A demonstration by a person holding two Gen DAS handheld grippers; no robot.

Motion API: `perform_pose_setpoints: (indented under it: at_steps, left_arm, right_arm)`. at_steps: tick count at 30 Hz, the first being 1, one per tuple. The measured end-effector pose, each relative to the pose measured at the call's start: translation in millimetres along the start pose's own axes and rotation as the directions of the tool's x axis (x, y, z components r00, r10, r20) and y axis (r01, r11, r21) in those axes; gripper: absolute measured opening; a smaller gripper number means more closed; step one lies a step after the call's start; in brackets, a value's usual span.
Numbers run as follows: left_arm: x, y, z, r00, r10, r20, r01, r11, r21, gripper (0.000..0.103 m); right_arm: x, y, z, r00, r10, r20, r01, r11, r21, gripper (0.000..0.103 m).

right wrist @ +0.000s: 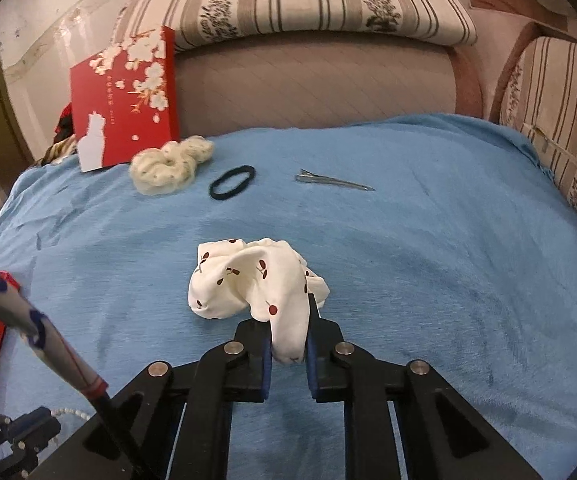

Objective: Organize jewelry
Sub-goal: 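Grasp the pale bead bracelet with the left tool while the right tool grasps the white cherry-print scrunchie, then carry the bracelet and scrunchie into the red tray and open both tools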

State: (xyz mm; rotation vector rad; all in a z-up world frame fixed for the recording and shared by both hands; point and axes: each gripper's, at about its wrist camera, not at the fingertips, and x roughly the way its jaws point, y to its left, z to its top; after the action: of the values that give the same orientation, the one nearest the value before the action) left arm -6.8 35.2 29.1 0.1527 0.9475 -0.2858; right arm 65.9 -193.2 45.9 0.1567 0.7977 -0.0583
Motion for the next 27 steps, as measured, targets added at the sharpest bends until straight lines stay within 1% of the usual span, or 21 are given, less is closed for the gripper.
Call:
perform_pose_setpoints:
  at_steps: [4, 8, 17, 23, 27]
  left_arm:
    - [-8.9, 9.9, -1.1, 1.000, 0.008, 0.020, -0.008, 1.000, -0.029, 0.005]
    - [-20.3, 22.2, -3.5, 0.999, 0.022, 0.043, -0.019, 0.998, -0.062, 0.005]
    - [-41.2, 41.8, -7.1, 0.995, 0.046, 0.085, -0.036, 0.993, -0.115, 0.005]
    - [-59.7, 58.0, -11.3, 0.991, 0.053, 0.123, -0.033, 0.987, -0.156, 0.005]
    - [-72.6, 73.6, -15.6, 0.987, 0.060, 0.147, -0.032, 0.982, -0.188, 0.005]
  right_arm:
    - [-10.7, 10.5, -1.0, 0.999, 0.033, 0.018, -0.033, 0.999, -0.017, 0.013]
    - [-23.1, 21.3, -6.4, 0.998, 0.049, 0.036, -0.048, 0.998, -0.032, 0.013]
    - [-39.6, 25.0, -20.6, 0.997, 0.073, 0.018, -0.073, 0.997, 0.022, 0.013]
    - [-59.1, 41.1, -35.4, 0.997, 0.083, 0.009, -0.083, 0.996, 0.012, 0.013]
    - [-71.3, 56.2, -47.0, 0.995, 0.098, -0.013, -0.098, 0.995, -0.003, 0.013]
